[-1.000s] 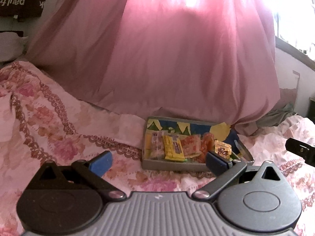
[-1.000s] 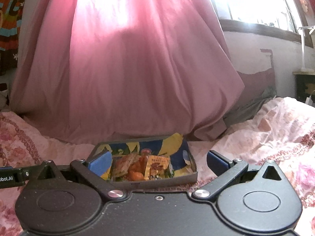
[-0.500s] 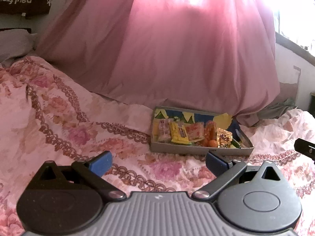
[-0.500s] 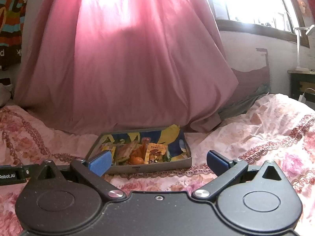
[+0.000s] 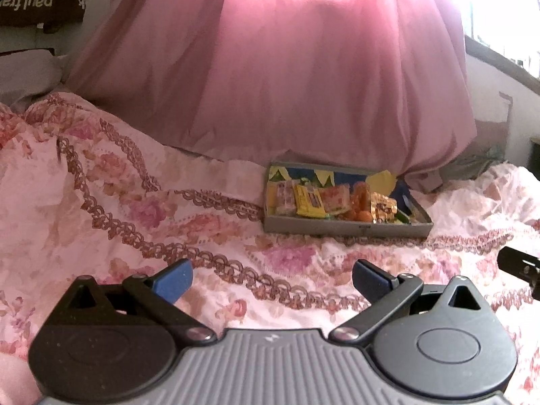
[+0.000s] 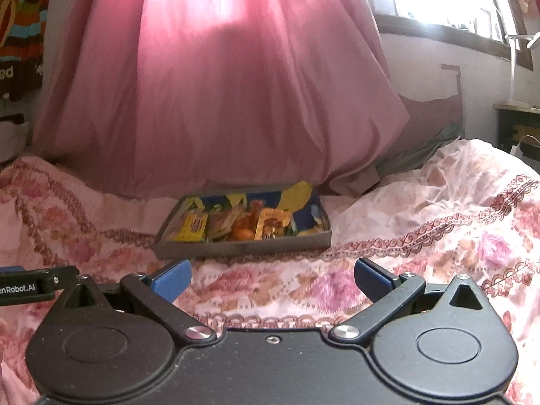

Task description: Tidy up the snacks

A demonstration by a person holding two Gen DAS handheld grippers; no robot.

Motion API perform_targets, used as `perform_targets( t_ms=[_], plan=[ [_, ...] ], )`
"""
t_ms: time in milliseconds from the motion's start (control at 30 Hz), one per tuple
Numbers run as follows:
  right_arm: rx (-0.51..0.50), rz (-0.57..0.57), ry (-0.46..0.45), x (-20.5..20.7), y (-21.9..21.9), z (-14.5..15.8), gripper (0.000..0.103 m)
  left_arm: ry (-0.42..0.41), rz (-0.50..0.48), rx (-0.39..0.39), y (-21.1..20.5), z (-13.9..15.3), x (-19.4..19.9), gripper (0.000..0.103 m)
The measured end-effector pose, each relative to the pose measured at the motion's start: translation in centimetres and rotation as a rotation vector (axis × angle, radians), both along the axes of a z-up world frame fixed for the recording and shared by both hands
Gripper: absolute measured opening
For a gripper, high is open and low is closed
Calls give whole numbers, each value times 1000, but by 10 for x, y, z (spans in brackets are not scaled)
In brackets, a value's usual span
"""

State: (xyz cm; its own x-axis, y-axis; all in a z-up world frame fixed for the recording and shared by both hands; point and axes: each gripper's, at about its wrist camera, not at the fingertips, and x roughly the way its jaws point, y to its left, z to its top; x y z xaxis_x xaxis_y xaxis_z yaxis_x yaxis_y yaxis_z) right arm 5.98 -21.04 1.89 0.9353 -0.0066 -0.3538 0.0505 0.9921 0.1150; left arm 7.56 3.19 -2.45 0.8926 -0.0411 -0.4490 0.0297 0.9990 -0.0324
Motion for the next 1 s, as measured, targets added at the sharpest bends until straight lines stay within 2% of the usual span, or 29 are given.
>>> perform_targets(
  t_ms=[300,500,1000],
  plan=[
    [2,-18,29,-12,-1,-3,102,15,-18,47,-9,-5,-15,103],
    [-5,-21,42,-19,-1,-5,102,22,-3,40,-6,-5,-19,103],
    [-36,-3,56,-16,5,-9,102,38,-18,96,-11,-10,-18,103]
  ],
)
